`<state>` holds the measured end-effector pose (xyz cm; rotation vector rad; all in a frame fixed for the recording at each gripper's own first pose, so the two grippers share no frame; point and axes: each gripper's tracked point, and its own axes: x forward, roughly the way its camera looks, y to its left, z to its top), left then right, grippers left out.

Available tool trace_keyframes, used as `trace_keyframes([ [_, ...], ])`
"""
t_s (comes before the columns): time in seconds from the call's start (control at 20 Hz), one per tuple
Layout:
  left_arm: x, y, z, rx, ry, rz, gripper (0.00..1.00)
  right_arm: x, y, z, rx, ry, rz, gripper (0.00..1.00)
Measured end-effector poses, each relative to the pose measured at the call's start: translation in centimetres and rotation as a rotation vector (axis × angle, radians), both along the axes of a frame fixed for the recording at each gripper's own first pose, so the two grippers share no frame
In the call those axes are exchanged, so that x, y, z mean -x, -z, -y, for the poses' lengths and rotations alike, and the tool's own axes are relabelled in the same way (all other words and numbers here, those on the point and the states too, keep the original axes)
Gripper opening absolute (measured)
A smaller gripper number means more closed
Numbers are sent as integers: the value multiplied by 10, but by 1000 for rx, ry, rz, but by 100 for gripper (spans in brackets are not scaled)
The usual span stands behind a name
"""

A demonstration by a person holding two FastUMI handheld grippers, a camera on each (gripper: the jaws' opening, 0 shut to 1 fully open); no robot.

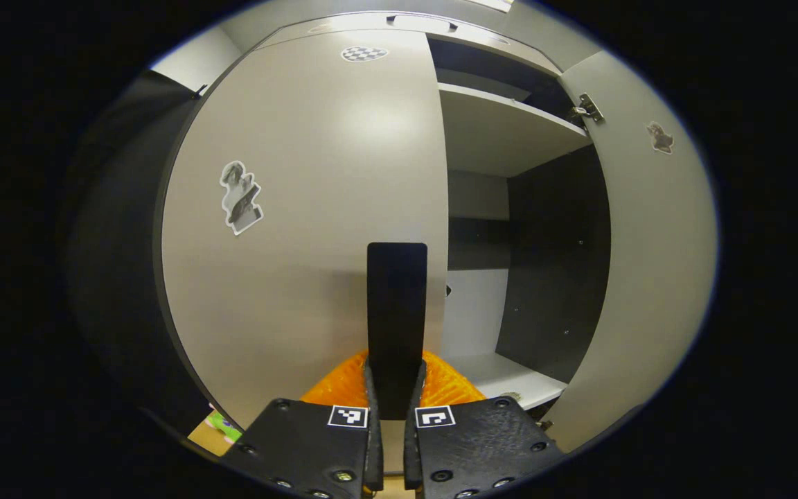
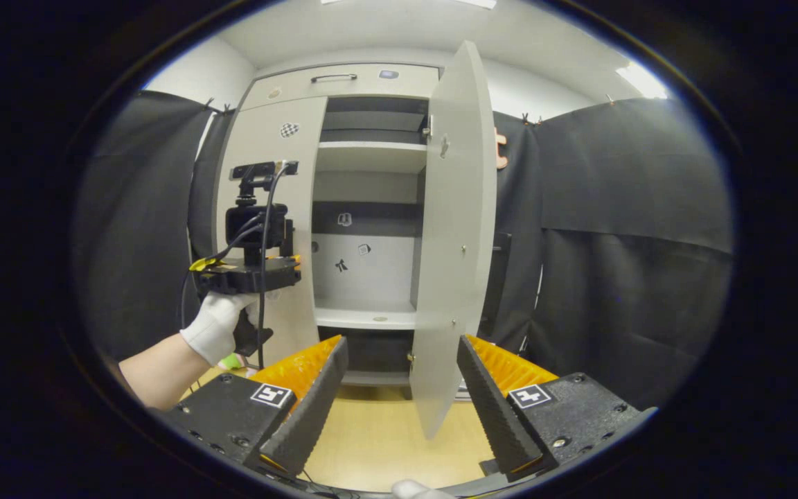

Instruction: Open the right door of the double-door shoe cabinet with the right hand, and open the left door with the left hand.

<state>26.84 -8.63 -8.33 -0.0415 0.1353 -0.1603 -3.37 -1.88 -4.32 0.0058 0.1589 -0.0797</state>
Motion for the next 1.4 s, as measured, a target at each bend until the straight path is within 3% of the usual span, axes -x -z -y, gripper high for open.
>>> trace_keyframes([
  [0.05, 1, 2, 0, 5, 1, 1, 16, 2, -1, 0, -2, -6, 2, 99],
  [0.1, 2, -1, 2, 7, 6, -1, 7, 3, -2, -1, -2, -9, 4, 99],
  [0.2, 8, -1, 0, 16, 17, -4, 4, 7, -3, -2, 0, -19, 9, 99],
  [0.7, 47, -9, -12, 7, 55, 7, 4, 36, 3, -14, -20, -51, 13, 99],
  [1.4, 104, -15, -54, 1, 72, 22, 3, 40, 10, -54, -27, -140, 3, 99],
])
